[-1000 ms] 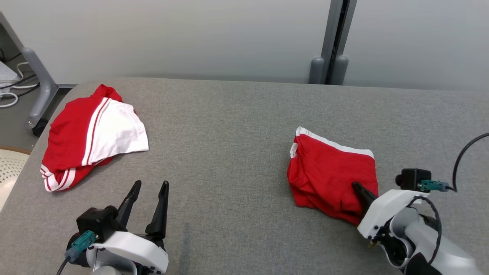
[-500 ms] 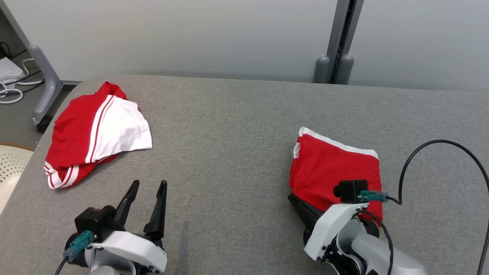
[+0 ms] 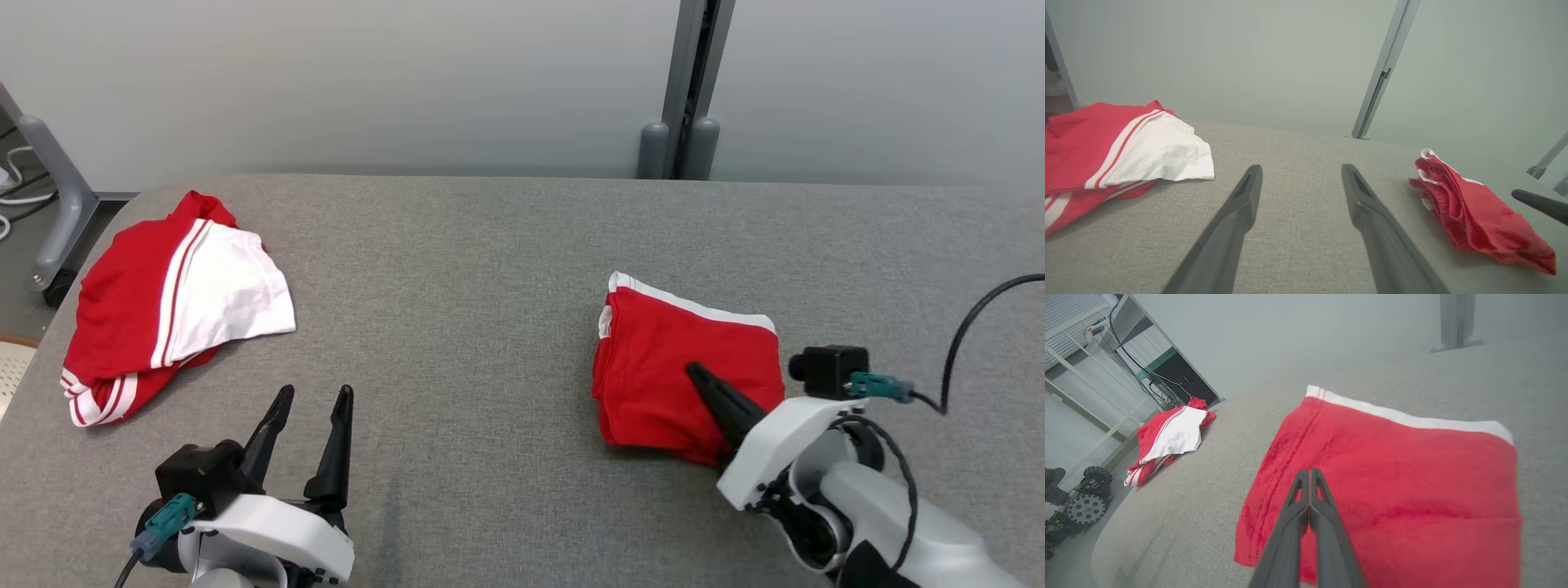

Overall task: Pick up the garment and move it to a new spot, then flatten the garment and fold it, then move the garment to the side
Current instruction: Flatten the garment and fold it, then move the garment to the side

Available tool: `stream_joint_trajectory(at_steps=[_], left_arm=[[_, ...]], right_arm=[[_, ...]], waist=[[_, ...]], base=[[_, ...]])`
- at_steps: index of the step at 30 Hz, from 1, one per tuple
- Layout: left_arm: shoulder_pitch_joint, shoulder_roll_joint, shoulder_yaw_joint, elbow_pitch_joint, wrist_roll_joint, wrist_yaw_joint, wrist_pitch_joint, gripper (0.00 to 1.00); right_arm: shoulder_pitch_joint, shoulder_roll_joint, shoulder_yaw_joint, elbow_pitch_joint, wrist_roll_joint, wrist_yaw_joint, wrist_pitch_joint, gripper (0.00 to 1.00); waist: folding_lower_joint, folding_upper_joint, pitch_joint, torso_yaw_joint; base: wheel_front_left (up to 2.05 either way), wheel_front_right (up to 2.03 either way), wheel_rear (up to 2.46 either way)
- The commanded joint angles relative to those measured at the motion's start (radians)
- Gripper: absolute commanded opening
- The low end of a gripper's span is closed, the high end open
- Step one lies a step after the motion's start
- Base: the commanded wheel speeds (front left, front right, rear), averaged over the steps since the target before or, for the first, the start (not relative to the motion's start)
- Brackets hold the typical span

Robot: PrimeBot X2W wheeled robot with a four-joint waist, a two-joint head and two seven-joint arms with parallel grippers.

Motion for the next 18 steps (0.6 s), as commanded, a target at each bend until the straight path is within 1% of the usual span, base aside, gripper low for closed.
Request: stream_joint_trajectory(at_steps=[1,3,4,5,6,13,18], left_arm=[[0.008,0.006,0.004,-0.004,0.006,0.004,-0.002,1.00],[0.010,0.006,0.004,-0.006,0.007,0.005,-0.002,1.00],[0.010,0.006,0.004,-0.007,0.007,0.005,-0.002,1.00],[0.010,0.007,0.003,-0.008,0.007,0.005,-0.002,1.00],[0.010,0.008,0.003,-0.009,0.007,0.005,-0.002,1.00],[0.007,0.013,0.003,-0.014,0.008,0.005,-0.002,1.00],[-0.001,0.015,0.000,-0.015,0.009,0.003,-0.002,1.00]], right_arm=[[-0.013,-0.024,-0.019,0.007,-0.010,0.002,-0.010,0.00],[-0.016,-0.045,-0.049,0.022,-0.014,0.002,-0.016,0.00],[-0.016,-0.054,-0.066,0.031,-0.016,0.002,-0.018,0.15],[-0.014,-0.062,-0.081,0.036,-0.018,0.002,-0.018,0.44],[-0.011,-0.067,-0.094,0.045,-0.020,0.002,-0.019,1.00],[0.000,-0.076,-0.177,0.102,-0.048,0.002,-0.025,1.00],[-0.006,-0.067,-0.202,0.149,-0.056,0.002,-0.011,1.00]], waist=[[0.0000,0.0000,-0.003,-0.006],[0.0000,0.0000,-0.004,-0.012],[0.0000,0.0000,-0.004,-0.014],[0.0000,0.0000,-0.005,-0.015],[0.0000,0.0000,-0.005,-0.016],[0.0000,0.0000,0.000,-0.018],[0.0000,0.0000,0.007,-0.016]], base=[[0.00,0.00,0.00],[0.00,0.00,0.00],[0.00,0.00,0.00],[0.00,0.00,0.00],[0.00,0.00,0.00],[0.00,0.00,0.00],[0.00,0.00,0.00]])
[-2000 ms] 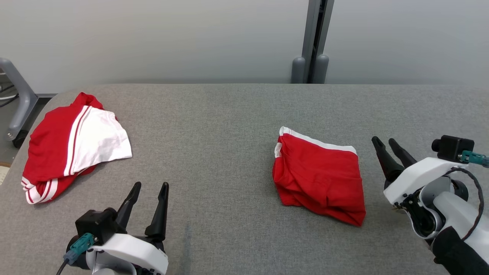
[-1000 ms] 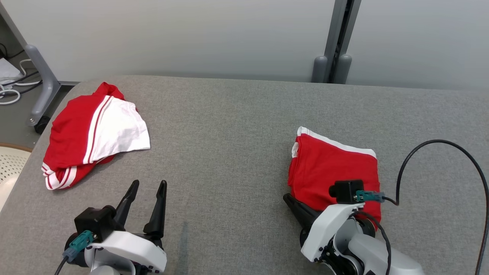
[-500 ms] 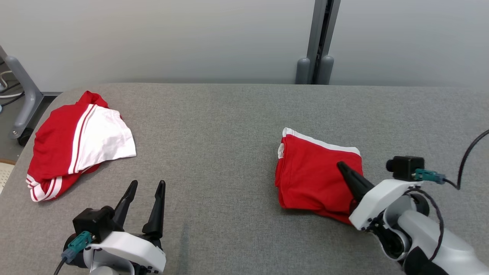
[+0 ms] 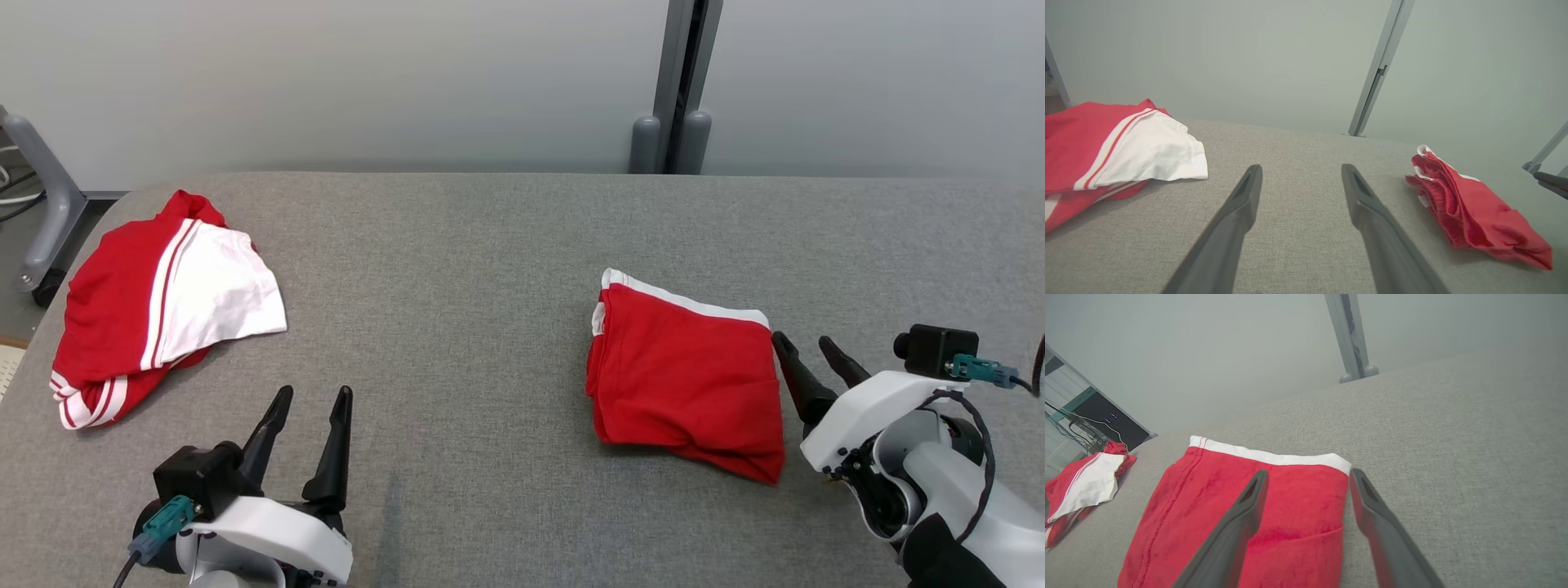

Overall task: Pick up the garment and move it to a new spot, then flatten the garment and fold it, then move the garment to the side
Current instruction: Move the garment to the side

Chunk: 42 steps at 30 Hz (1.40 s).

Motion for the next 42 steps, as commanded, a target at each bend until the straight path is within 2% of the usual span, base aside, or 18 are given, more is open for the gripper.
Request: stream_joint_trajectory(at_steps=[1,7,15,22,30,32,33,34,42], left_arm=[[-0.011,0.009,-0.001,0.000,0.009,0.002,-0.002,1.00],[-0.017,0.009,-0.004,0.005,0.007,0.003,0.002,1.00],[-0.027,0.004,-0.012,0.008,0.002,-0.003,0.003,1.00],[-0.042,-0.004,-0.011,0.013,0.002,-0.009,0.002,1.00],[-0.055,-0.015,-0.006,0.025,0.008,-0.018,0.000,1.00],[-0.057,-0.016,-0.005,0.029,0.010,-0.018,0.000,1.00],[-0.058,-0.016,-0.004,0.030,0.010,-0.018,0.000,1.00],[-0.057,-0.016,-0.003,0.031,0.010,-0.019,0.000,1.00],[-0.055,-0.017,0.000,0.032,0.016,-0.020,-0.001,1.00]], right_arm=[[0.001,0.002,-0.005,0.017,0.005,0.002,0.020,1.00],[-0.020,0.013,-0.005,0.067,0.039,0.002,0.150,1.00],[-0.091,0.022,-0.036,0.176,0.136,0.002,0.450,1.00],[-0.127,0.031,-0.078,0.249,0.202,0.002,0.581,1.00],[-0.109,0.051,-0.078,0.259,0.223,0.002,0.605,1.00],[-0.106,0.053,-0.080,0.257,0.227,0.001,0.597,0.48],[-0.105,0.053,-0.079,0.254,0.228,0.001,0.594,0.17],[-0.104,0.053,-0.078,0.251,0.227,0.001,0.589,0.00],[-0.112,0.029,-0.064,0.175,0.201,0.002,0.519,0.00]], waist=[[0.0000,0.0000,0.002,0.002],[0.0000,0.0000,0.000,0.007],[0.0000,0.0000,0.014,0.026],[0.0000,0.0000,0.045,0.068],[0.0000,0.0000,0.062,0.096],[0.0000,0.0000,0.062,0.099],[0.0000,0.0000,0.061,0.100],[0.0000,0.0000,0.061,0.100],[0.0000,0.0000,0.052,0.084]], base=[[0.00,0.00,0.00],[0.00,0.00,0.00],[0.00,0.00,0.00],[0.00,0.00,0.00],[0.00,0.00,0.00],[0.00,0.00,0.00],[0.00,0.00,0.00],[0.00,0.00,0.00],[0.00,0.00,0.00]])
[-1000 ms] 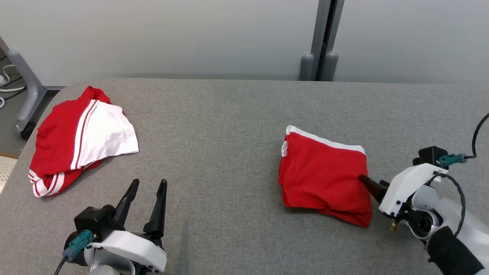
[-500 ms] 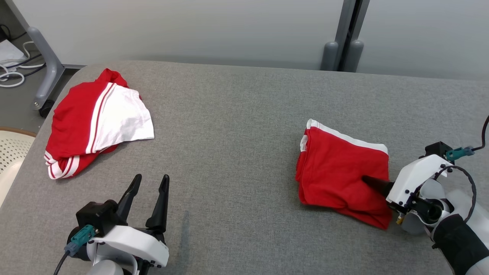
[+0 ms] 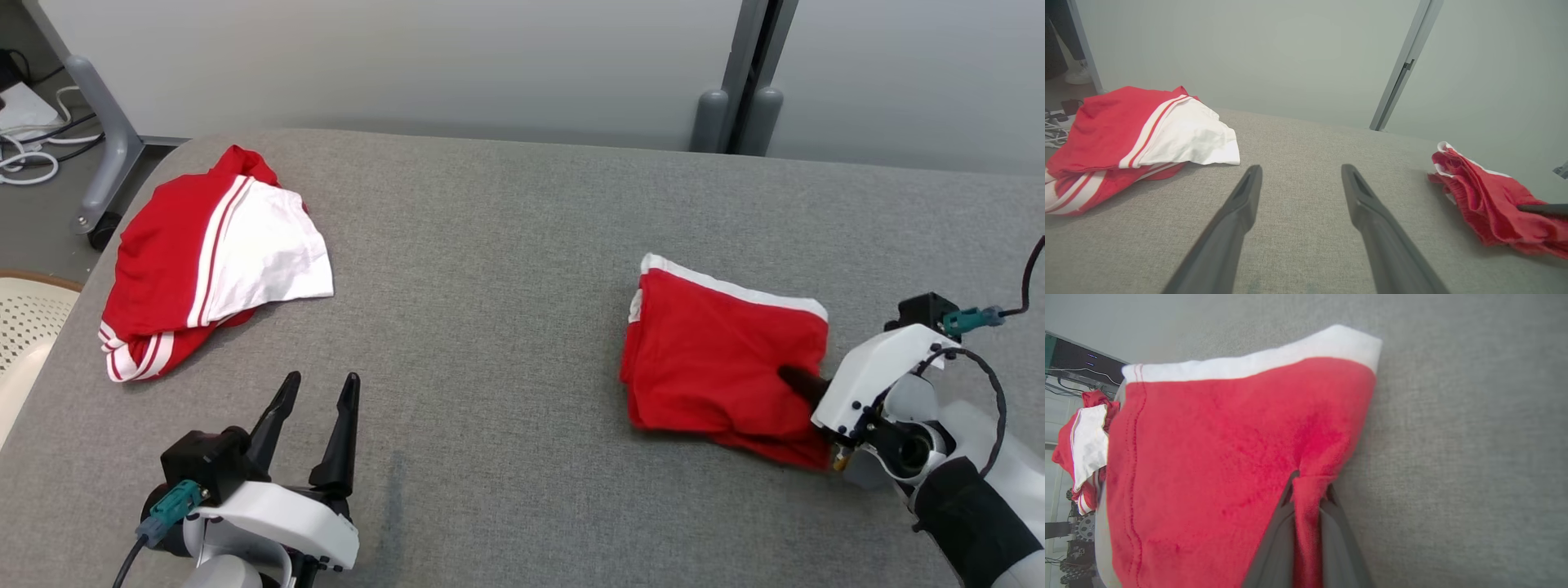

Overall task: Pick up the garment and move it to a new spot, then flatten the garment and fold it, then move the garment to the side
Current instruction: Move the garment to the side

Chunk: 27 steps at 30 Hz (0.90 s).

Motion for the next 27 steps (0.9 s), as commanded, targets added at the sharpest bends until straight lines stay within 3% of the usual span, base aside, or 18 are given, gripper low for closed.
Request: stream_joint_trajectory(at_steps=[1,13,27], left_arm=[[-0.019,-0.001,0.003,0.000,0.010,-0.002,-0.001,1.00],[-0.056,-0.013,0.000,-0.047,0.044,-0.011,-0.002,1.00],[-0.202,-0.012,-0.032,-0.076,0.097,-0.044,0.004,1.00]], right_arm=[[0.008,-0.020,0.009,-0.047,-0.016,0.001,-0.038,0.00],[-0.066,-0.121,0.102,-0.153,-0.138,0.000,-0.170,0.00],[-0.343,-0.284,0.195,-0.091,-0.308,0.000,-0.231,0.00]], waist=[[0.0000,0.0000,-0.003,-0.012],[0.0000,0.0000,0.050,-0.090],[0.0000,0.0000,0.286,-0.153]], base=[[0.00,0.00,0.00],[0.00,0.00,0.00],[0.00,0.00,0.00]])
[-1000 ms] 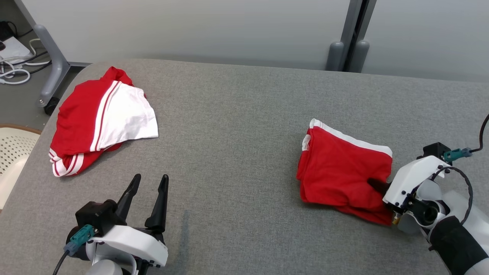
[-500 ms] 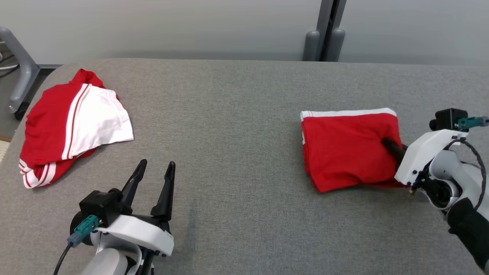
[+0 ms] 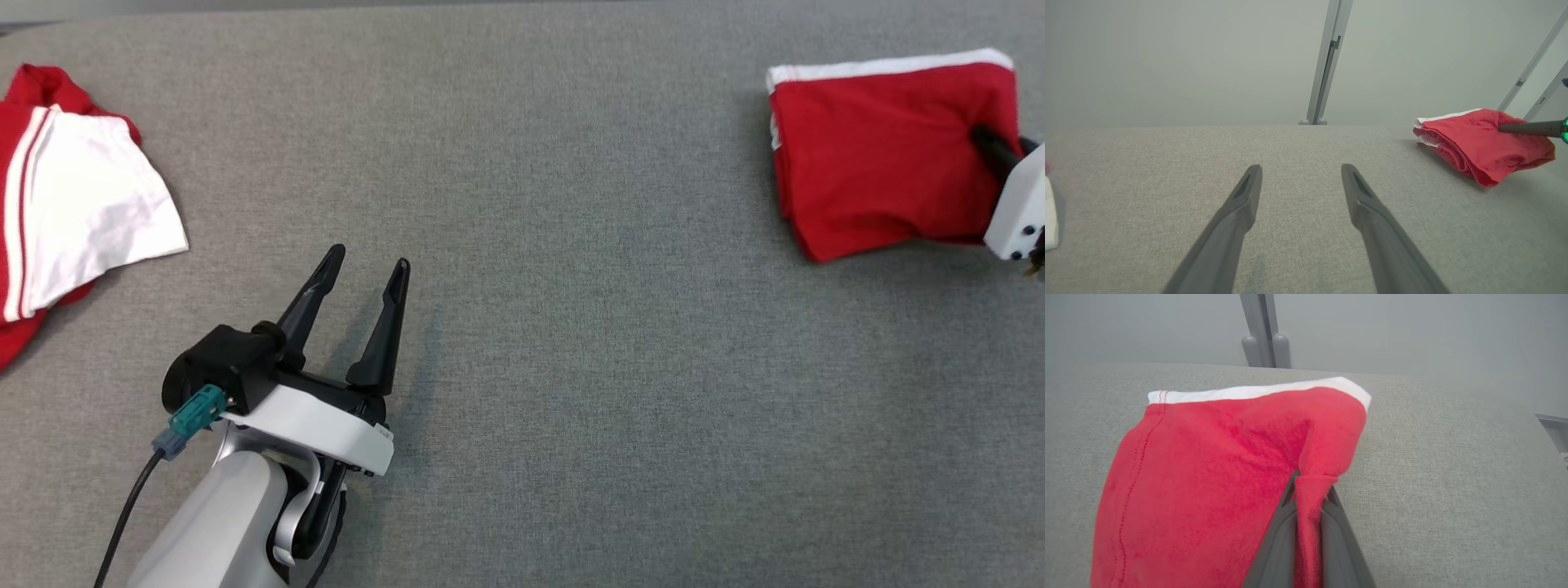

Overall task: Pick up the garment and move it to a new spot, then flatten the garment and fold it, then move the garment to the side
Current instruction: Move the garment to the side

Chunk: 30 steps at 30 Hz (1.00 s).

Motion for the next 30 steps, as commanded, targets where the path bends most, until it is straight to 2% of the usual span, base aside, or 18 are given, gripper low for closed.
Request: stream_joint_trajectory(at_steps=[1,14,30], left_arm=[[-0.025,0.011,0.003,-0.004,0.007,-0.001,-0.001,1.00],[-0.061,0.016,0.005,-0.021,0.017,0.003,-0.003,1.00],[-0.062,0.017,0.010,-0.021,0.014,0.003,-0.005,1.00]], right_arm=[[-0.031,-0.018,0.004,0.006,-0.017,0.000,-0.009,0.00],[-0.186,-0.130,0.059,0.040,-0.122,0.000,0.015,0.00],[-0.253,-0.163,0.076,0.125,-0.172,0.000,0.032,0.00]], waist=[[0.0000,0.0000,0.065,-0.015],[0.0000,0.0000,0.143,-0.028],[0.0000,0.0000,0.170,-0.016]], base=[[0.00,0.00,0.00],[0.00,0.00,0.00],[0.00,0.00,0.00]])
